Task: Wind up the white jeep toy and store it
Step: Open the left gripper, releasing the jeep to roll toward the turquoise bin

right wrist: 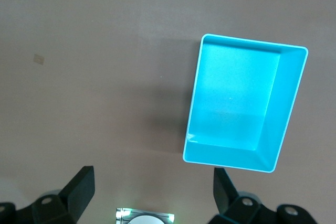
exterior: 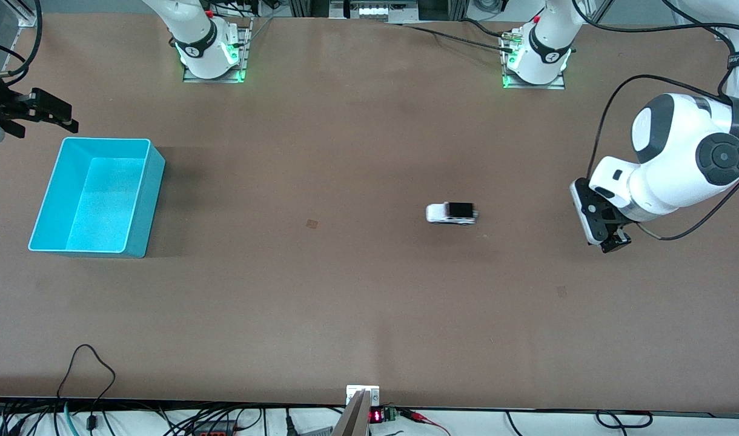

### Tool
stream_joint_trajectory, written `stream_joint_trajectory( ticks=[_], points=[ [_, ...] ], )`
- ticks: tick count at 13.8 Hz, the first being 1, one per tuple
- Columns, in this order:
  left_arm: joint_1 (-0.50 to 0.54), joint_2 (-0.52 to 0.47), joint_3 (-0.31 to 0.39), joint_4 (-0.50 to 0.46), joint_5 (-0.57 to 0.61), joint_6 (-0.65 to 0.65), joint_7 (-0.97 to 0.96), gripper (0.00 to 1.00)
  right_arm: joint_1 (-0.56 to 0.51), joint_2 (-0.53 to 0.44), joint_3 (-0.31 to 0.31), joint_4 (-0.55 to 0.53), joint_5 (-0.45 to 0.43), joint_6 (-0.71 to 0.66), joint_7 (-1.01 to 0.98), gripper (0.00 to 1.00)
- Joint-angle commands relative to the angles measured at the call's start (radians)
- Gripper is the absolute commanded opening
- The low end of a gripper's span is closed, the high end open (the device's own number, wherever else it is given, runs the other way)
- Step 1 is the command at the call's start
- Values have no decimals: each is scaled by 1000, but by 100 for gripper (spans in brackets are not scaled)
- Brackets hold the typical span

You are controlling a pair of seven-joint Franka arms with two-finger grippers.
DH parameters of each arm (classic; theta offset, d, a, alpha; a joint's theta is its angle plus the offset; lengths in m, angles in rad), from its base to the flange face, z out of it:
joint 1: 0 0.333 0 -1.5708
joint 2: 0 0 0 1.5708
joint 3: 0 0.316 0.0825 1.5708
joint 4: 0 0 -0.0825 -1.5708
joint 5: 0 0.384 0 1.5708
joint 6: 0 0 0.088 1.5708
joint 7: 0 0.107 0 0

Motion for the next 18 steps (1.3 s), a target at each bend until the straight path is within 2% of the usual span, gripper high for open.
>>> stream_joint_trajectory(
  ticks=[1, 5, 8, 11, 13, 16, 18],
  points=[
    [-35, -2, 17, 32, -23, -33, -226, 100, -9, 2, 5, 14, 3, -19, 11, 100],
    [-41, 6, 33, 93, -19, -80, -529, 100, -9, 2, 5, 14, 3, -19, 11, 100],
    [-50, 8, 34, 98, -14, -80, -756, 100, -7, 2, 5, 14, 3, -19, 11, 100],
    [-133, 11, 126, 136, -11, -85, -946, 100, -7, 4, 5, 14, 3, -19, 11, 100],
    [-133, 11, 131, 165, -11, -85, -1063, 100, -7, 4, 5, 14, 3, -18, 11, 100],
    [-131, 8, 137, 231, -16, -152, -1174, 100, -7, 4, 5, 14, 3, -18, 11, 100],
    [-128, 8, 139, 279, -23, -168, -1178, 100, -6, 5, 5, 14, 3, -18, 11, 100]
  ],
)
